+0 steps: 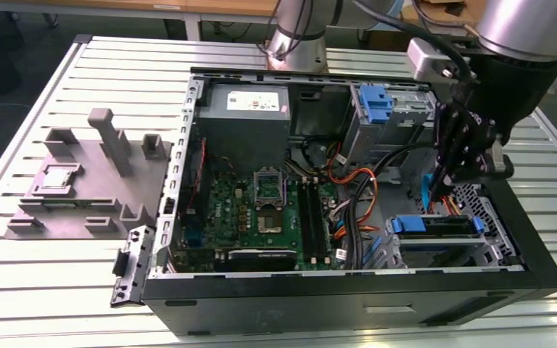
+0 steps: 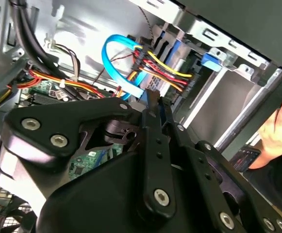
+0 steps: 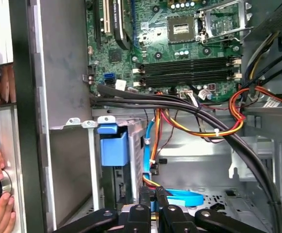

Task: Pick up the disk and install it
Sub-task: 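Insert the second disk wire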

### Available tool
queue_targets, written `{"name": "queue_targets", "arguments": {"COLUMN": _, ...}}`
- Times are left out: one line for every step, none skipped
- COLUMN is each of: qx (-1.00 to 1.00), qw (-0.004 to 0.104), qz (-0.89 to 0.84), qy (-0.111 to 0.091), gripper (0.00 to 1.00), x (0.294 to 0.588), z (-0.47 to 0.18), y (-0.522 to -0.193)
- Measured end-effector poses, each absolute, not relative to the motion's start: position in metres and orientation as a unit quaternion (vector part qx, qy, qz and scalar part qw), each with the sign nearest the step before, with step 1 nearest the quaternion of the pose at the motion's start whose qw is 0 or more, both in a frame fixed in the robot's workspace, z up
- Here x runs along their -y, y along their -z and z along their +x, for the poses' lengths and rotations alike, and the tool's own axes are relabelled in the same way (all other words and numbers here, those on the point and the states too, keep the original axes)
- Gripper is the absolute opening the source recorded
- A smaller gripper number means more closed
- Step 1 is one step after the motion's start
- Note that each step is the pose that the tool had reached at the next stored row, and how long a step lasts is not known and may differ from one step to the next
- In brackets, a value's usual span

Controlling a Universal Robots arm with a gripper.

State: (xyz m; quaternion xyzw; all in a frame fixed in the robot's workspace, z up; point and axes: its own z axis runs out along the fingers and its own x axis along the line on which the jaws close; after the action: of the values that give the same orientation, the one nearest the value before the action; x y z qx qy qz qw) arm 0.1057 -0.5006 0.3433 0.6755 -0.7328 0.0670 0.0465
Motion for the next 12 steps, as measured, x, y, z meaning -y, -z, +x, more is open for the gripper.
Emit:
{"name": "queue_targets", "arguments": {"qx": 0.733, "qw": 0.046, "qz": 0.676, "qy": -0.066, "gripper": 0.16, "x": 0.503, "z": 0.106, "y": -0.343}}
{"name": "queue_targets", "arguments": {"qx": 0.733, "qw": 0.045, "qz": 0.676, "qy": -0.065, "gripper": 0.16, "x": 0.506, "z": 0.106, "y": -0.343}}
{"name": "queue_targets", "arguments": {"qx": 0.733, "qw": 0.044, "qz": 0.676, "qy": -0.064, "gripper": 0.16, "x": 0.509, "z": 0.106, "y": -0.342}}
{"name": "queue_targets", "arguments": {"qx": 0.733, "qw": 0.043, "qz": 0.676, "qy": -0.063, "gripper": 0.16, "x": 0.512, "z": 0.105, "y": -0.342}}
{"name": "queue_targets", "arguments": {"qx": 0.733, "qw": 0.042, "qz": 0.676, "qy": -0.062, "gripper": 0.16, "x": 0.514, "z": 0.105, "y": -0.342}}
{"name": "queue_targets", "arguments": {"qx": 0.733, "qw": 0.041, "qz": 0.676, "qy": -0.061, "gripper": 0.16, "x": 0.517, "z": 0.105, "y": -0.342}}
{"name": "queue_targets", "arguments": {"qx": 0.733, "qw": 0.040, "qz": 0.676, "qy": -0.060, "gripper": 0.16, "x": 0.519, "z": 0.105, "y": -0.341}}
{"name": "queue_targets", "arguments": {"qx": 0.733, "qw": 0.039, "qz": 0.676, "qy": -0.059, "gripper": 0.16, "x": 0.522, "z": 0.105, "y": -0.341}}
{"name": "queue_targets", "arguments": {"qx": 0.734, "qw": 0.038, "qz": 0.676, "qy": -0.058, "gripper": 0.16, "x": 0.524, "z": 0.105, "y": -0.341}}
{"name": "queue_targets", "arguments": {"qx": 0.734, "qw": 0.037, "qz": 0.676, "qy": -0.057, "gripper": 0.16, "x": 0.525, "z": 0.105, "y": -0.341}}
{"name": "queue_targets", "arguments": {"qx": 0.734, "qw": 0.036, "qz": 0.676, "qy": -0.056, "gripper": 0.16, "x": 0.527, "z": 0.105, "y": -0.341}}
{"name": "queue_targets", "arguments": {"qx": 0.734, "qw": 0.035, "qz": 0.676, "qy": -0.055, "gripper": 0.16, "x": 0.528, "z": 0.105, "y": -0.341}}
